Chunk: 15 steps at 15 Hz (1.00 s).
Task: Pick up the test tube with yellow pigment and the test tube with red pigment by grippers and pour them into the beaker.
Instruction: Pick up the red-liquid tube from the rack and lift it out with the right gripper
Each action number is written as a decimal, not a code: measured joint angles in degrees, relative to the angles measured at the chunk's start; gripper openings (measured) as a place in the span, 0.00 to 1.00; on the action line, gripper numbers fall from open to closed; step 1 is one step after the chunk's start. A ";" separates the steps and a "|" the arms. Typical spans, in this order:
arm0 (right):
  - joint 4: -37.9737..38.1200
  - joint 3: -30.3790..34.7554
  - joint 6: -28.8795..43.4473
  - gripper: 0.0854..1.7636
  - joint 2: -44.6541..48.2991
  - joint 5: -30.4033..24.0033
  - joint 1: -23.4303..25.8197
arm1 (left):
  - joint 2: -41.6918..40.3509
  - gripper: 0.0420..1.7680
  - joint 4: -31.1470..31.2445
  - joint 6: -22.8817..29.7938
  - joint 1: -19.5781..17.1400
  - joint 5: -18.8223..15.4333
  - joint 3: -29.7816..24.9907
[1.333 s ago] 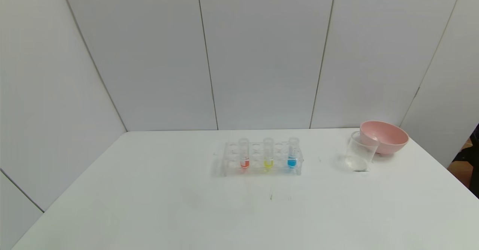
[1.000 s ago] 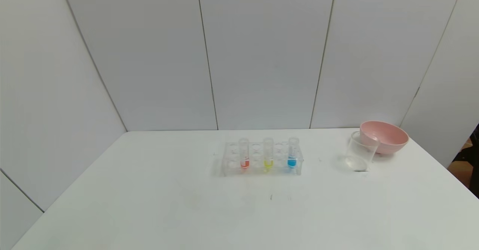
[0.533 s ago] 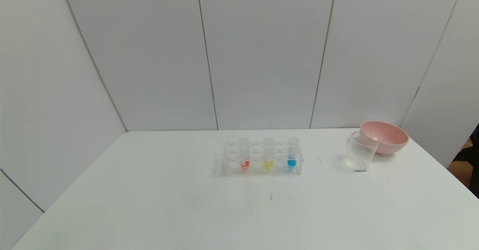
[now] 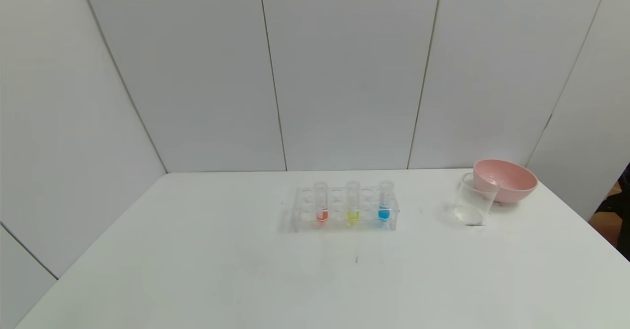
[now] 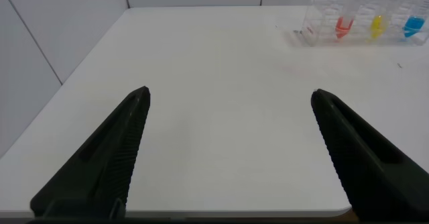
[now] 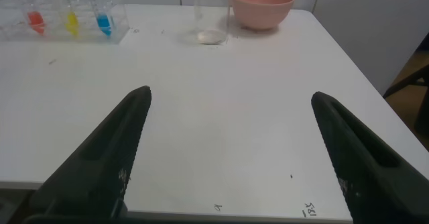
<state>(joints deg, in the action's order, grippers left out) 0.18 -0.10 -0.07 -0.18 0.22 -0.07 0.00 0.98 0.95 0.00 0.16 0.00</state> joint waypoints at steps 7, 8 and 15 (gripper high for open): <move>2.22 -7.17 -1.21 0.97 -0.74 -2.71 0.15 | 0.00 0.97 0.00 0.00 0.00 0.00 0.00; 2.44 -9.44 -1.18 0.97 -1.94 -3.56 0.15 | 0.00 0.97 0.00 0.02 0.00 0.00 0.00; -0.98 -23.52 2.07 0.97 -22.82 -4.24 0.21 | 0.00 0.97 0.00 0.00 0.00 -0.02 0.00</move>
<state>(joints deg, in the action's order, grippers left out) -0.79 -23.61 2.00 -23.00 -4.02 0.13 0.00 0.98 0.95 0.00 0.13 0.00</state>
